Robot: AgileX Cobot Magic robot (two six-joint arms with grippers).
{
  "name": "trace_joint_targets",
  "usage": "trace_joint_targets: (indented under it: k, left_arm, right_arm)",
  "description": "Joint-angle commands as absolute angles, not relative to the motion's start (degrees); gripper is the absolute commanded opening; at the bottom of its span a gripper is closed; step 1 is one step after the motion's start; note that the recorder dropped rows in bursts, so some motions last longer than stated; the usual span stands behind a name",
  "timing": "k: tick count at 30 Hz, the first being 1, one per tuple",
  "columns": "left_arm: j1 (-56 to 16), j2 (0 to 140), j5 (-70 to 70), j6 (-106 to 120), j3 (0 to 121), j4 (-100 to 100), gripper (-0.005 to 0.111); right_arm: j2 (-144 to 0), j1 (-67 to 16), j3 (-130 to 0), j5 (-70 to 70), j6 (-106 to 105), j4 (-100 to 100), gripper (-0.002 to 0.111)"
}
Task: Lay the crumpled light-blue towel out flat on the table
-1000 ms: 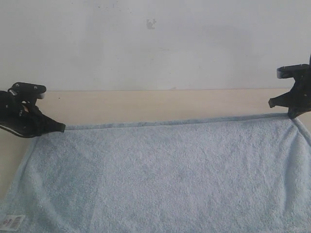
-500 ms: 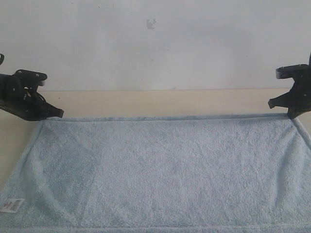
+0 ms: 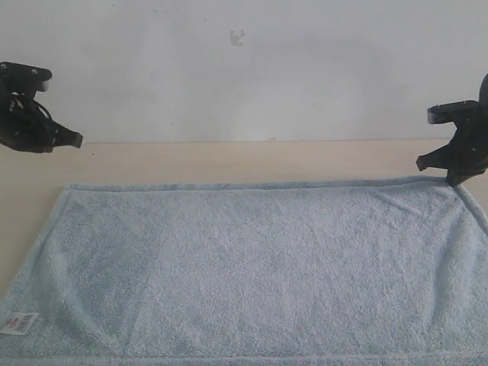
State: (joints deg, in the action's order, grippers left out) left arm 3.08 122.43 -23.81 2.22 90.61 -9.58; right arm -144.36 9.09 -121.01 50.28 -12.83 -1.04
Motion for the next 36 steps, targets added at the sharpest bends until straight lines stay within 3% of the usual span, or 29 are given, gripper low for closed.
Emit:
trace_joint_targets:
  k: [1,25,36]
  left_arm:
    - [1.34,122.16,-24.53,3.28,86.54,-8.22,0.004]
    - [0.43,129.99,-15.01,2.27,84.39,-8.61,0.004]
    - [2.44,134.37,-18.85,-3.62,90.88,-12.05,0.004]
  right_arm:
    - [-145.18,8.67,-120.65,51.91,-13.03,0.00,0.000]
    - [-145.18,8.67,-120.65,52.29,-12.92,0.33,0.000]
    - [-145.18,8.67,-120.65,52.29,-13.04,0.34,0.000]
